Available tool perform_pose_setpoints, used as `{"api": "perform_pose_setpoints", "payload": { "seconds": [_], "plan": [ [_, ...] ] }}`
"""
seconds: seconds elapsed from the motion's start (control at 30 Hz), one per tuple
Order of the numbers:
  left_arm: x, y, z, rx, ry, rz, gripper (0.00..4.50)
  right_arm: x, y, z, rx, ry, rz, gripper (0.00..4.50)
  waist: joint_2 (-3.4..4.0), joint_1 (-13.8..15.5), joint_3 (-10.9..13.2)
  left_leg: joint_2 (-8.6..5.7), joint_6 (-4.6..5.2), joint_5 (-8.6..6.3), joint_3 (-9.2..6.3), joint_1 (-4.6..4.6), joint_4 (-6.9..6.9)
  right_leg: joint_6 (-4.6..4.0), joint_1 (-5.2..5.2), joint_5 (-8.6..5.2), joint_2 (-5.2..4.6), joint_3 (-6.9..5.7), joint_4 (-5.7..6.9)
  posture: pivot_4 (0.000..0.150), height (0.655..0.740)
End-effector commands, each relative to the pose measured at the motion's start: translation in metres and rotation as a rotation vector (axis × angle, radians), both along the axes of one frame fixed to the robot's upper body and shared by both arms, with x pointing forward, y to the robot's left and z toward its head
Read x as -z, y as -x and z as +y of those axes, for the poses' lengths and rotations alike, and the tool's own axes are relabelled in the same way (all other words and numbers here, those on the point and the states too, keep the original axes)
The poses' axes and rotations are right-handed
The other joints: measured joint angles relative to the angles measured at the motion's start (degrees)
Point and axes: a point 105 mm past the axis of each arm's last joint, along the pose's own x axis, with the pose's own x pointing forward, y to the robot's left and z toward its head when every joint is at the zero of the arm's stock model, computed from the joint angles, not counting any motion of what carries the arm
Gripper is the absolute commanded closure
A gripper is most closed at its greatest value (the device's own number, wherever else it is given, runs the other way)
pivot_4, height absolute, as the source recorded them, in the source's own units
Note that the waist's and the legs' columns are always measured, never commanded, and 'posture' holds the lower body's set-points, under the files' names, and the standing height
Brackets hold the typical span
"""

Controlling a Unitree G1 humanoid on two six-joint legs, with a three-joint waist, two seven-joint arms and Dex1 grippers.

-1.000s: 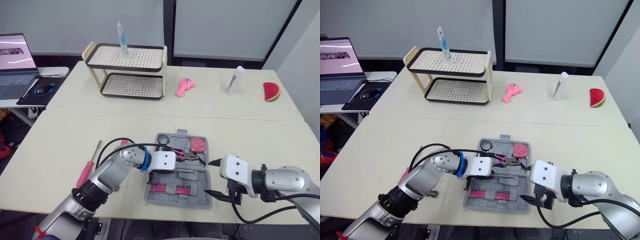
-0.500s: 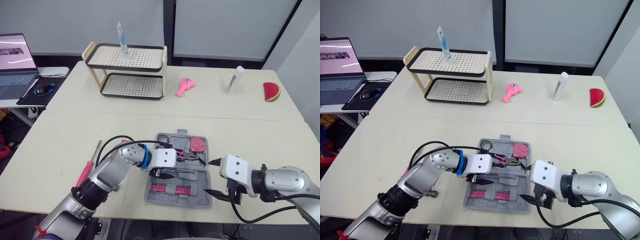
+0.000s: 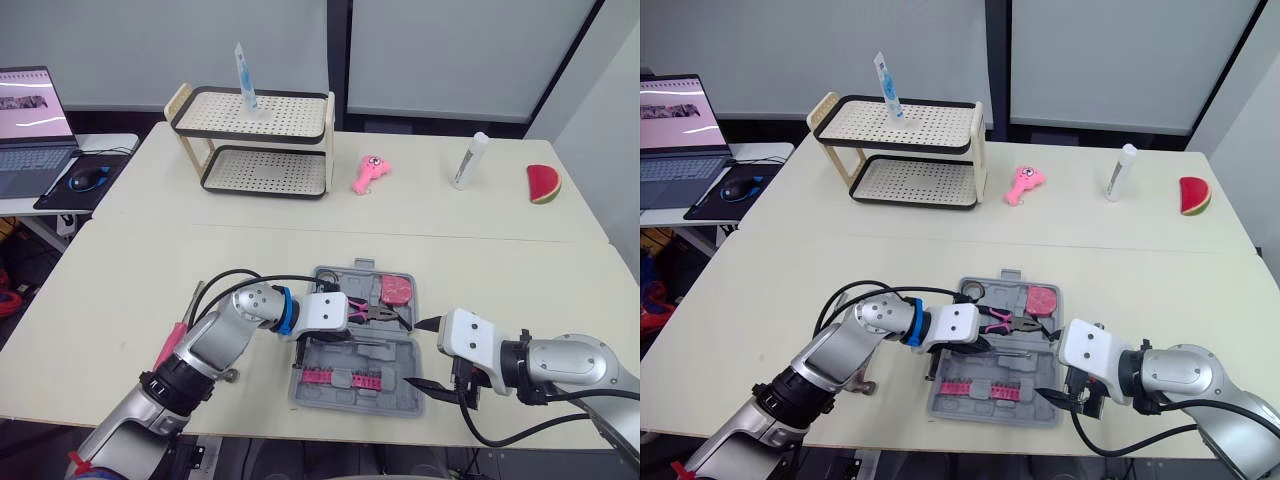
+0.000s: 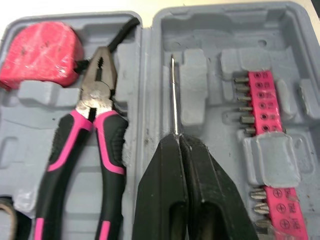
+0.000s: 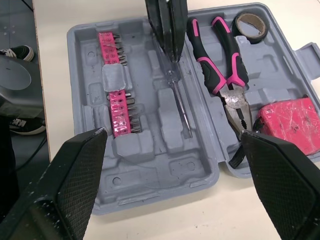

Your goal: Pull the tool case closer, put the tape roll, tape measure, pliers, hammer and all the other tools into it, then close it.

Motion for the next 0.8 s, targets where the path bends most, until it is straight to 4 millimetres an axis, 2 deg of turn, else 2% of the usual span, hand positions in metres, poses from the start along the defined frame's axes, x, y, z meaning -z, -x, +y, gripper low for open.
{"api": "perform_pose_setpoints", "payload": {
  "seconds": [0.03,0.33,0.57,0.7,0.8],
  "plan": [
    [0.001,-0.001,-0.004,0.025,-0.002,-0.031,4.44,-0.008,0.003,0.005,-0.022,-0.016,-0.031,0.00,0.00,0.0,0.0,0.00,0.00,0.00,0.00,0.00,0.00,0.00,0.00,0.00,0.00,0.00,0.00,0.150,0.7350],
    [0.019,-0.009,0.000,-0.006,-0.053,-0.036,4.44,-0.009,0.003,0.006,-0.022,-0.015,-0.029,0.00,0.00,0.0,0.0,0.00,0.00,0.00,0.00,0.02,0.00,0.00,0.01,0.00,0.00,-0.01,0.00,0.150,0.7350],
    [0.025,-0.005,0.004,0.001,-0.066,-0.032,4.44,-0.009,0.003,0.005,-0.022,-0.012,-0.033,0.00,0.00,0.0,0.0,0.00,0.00,0.00,-0.01,0.06,0.00,0.00,0.08,0.00,0.00,-0.01,0.00,0.150,0.7350],
    [0.012,-0.006,0.008,-0.023,-0.018,-0.023,4.44,-0.012,0.001,0.006,-0.020,-0.026,-0.052,0.00,0.00,0.0,0.0,0.00,0.00,0.00,-0.01,0.07,0.00,0.00,0.09,0.00,0.00,-0.01,-0.01,0.150,0.7350],
    [-0.010,-0.002,0.020,-0.046,0.065,-0.010,4.44,-0.018,-0.002,0.007,-0.015,-0.054,-0.076,0.00,0.02,-0.1,0.0,0.01,0.00,0.00,-0.02,0.07,-0.01,0.00,0.08,0.00,0.01,-0.02,0.00,0.150,0.7350]
  ]
}}
